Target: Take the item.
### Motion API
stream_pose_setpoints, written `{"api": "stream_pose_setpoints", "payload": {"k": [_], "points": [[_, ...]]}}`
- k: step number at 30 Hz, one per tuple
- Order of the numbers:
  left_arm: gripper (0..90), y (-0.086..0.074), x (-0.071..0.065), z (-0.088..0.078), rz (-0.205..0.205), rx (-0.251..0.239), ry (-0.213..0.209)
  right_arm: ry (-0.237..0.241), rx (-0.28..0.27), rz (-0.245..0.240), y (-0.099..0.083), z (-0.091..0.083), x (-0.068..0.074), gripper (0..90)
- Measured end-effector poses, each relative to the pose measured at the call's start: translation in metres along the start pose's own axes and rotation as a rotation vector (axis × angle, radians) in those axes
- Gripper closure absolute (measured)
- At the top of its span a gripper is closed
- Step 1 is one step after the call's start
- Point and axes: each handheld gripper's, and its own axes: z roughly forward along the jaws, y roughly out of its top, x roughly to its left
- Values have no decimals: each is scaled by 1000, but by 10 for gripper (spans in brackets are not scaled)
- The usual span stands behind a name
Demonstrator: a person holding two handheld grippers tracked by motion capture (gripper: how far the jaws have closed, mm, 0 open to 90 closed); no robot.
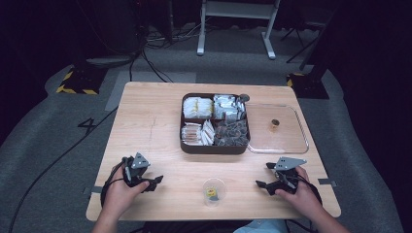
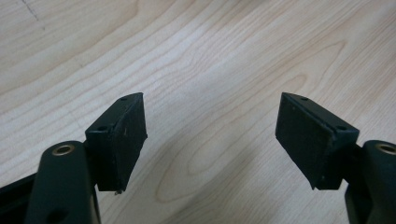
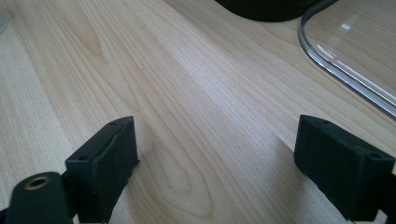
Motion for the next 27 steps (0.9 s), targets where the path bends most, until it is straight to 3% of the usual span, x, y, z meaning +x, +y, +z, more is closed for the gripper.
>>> {"api": "stream_pose_setpoints", "payload": {"k": [9, 11, 15, 17, 20, 27], "points": [[221, -7, 1, 6, 34, 48, 26, 0, 0, 0, 0, 0, 0, 134], [194, -8, 0, 9, 17, 70, 31, 0, 0, 0, 0, 0, 0, 134], [149, -9, 1, 11, -3, 48, 35, 0, 0, 0, 0, 0, 0, 134], [132, -10, 2, 13, 1, 28, 36, 0, 0, 0, 0, 0, 0, 134], [37, -14, 5, 19, 19, -20, 22, 0, 0, 0, 0, 0, 0, 134], [11, -15, 4, 19, 8, -19, 38, 0, 0, 0, 0, 0, 0, 134]]}}
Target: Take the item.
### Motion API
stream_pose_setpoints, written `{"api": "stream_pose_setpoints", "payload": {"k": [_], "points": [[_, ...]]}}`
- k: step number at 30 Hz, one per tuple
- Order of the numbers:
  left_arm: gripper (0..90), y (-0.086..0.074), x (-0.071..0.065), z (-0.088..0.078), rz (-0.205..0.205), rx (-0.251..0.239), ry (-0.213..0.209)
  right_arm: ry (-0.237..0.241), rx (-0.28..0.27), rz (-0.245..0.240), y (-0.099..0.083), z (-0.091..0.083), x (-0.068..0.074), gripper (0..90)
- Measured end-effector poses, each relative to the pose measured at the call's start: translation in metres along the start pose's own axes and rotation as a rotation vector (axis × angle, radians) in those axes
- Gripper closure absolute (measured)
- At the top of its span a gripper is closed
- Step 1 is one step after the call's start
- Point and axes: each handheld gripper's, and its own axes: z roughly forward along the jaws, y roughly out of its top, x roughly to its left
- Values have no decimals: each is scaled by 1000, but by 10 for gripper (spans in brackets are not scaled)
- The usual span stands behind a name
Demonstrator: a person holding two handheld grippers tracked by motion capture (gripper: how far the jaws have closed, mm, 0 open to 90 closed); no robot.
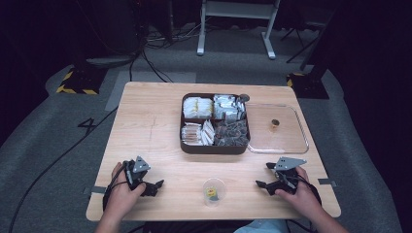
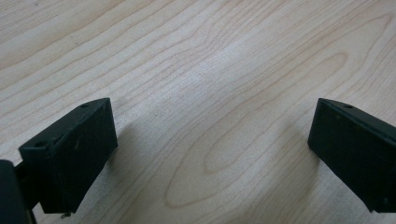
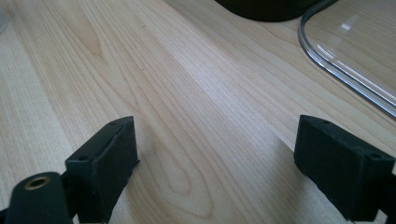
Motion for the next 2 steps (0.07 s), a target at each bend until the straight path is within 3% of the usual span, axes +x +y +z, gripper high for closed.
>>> {"api": "stream_pose_setpoints", "payload": {"k": [2], "points": [[4, 0, -1, -1, -10, 6, 11, 0, 0, 0, 0, 0, 0, 134]]}}
